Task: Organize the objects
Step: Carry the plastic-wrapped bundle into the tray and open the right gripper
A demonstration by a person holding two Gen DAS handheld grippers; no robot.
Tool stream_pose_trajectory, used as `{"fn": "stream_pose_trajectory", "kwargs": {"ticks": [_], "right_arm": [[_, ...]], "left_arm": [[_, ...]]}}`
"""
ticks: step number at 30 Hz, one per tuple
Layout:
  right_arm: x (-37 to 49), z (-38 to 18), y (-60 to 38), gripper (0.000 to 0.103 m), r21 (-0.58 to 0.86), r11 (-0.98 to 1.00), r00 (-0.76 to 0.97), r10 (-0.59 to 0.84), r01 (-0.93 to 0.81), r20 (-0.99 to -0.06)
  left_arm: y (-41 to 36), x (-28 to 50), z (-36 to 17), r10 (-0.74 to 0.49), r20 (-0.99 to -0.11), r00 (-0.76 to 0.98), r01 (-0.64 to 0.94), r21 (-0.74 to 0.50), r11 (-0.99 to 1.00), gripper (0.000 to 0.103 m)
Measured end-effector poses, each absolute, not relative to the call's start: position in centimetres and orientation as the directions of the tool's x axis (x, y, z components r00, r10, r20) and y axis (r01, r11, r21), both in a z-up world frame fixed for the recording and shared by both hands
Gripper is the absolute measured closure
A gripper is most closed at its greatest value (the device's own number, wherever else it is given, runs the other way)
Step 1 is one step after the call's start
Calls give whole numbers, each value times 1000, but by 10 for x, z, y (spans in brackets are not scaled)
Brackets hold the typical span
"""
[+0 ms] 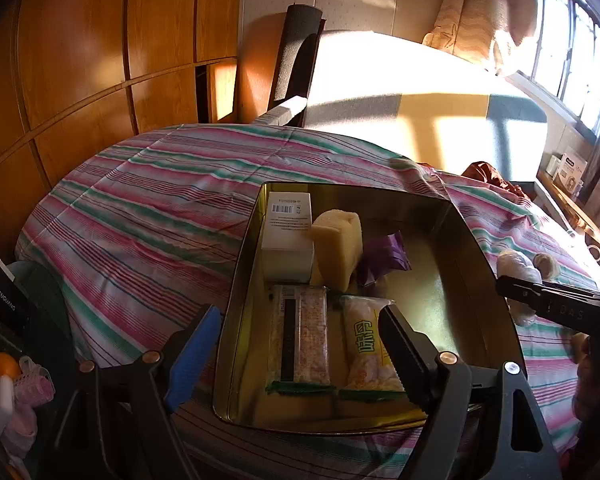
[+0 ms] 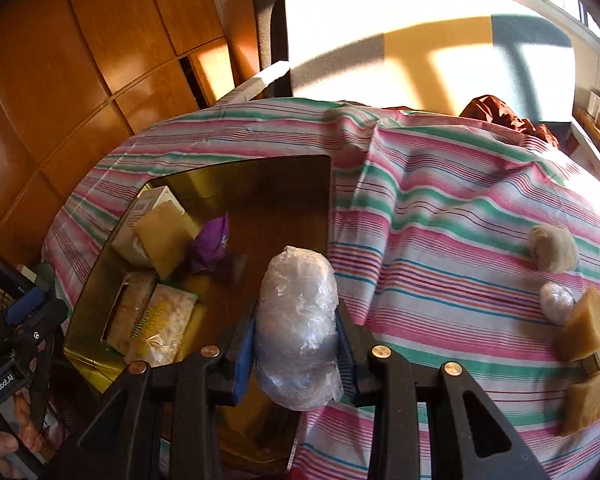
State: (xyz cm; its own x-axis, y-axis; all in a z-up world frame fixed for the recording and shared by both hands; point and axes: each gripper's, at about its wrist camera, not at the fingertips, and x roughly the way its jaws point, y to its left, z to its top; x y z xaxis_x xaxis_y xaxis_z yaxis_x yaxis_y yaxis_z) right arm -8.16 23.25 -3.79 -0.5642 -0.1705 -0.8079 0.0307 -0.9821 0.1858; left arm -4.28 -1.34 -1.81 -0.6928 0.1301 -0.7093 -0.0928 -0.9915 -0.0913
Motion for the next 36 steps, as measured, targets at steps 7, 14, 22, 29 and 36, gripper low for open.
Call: {"fn": "stream_pose_trajectory", "kwargs": {"ticks": [7, 14, 22, 29, 36], "right_arm": [[-118, -66, 199, 68, 202, -979, -501, -186, 23, -845], [-139, -85, 178, 63, 300, -953, -464, -287, 48, -838], [-123, -64, 186, 55, 306, -950, -514, -292, 59, -807], [-92, -42, 197, 55, 237, -969, -577, -229, 64, -784], [-57, -35, 220, 54, 198, -980, -612, -172, 26, -772]], "left_arm": [[-37, -39, -27, 118, -722, -682, -50, -116, -992, 19], [-46, -37, -32, 123, -728, -674, -41, -129, -991, 12], [-38, -36, -32, 133, -726, -674, -67, -120, -991, 12], [-27, -32, -27, 140, -716, -684, -96, -102, -990, 10], [-15, -26, -20, 153, -706, -692, -133, -84, -988, 9]]}}
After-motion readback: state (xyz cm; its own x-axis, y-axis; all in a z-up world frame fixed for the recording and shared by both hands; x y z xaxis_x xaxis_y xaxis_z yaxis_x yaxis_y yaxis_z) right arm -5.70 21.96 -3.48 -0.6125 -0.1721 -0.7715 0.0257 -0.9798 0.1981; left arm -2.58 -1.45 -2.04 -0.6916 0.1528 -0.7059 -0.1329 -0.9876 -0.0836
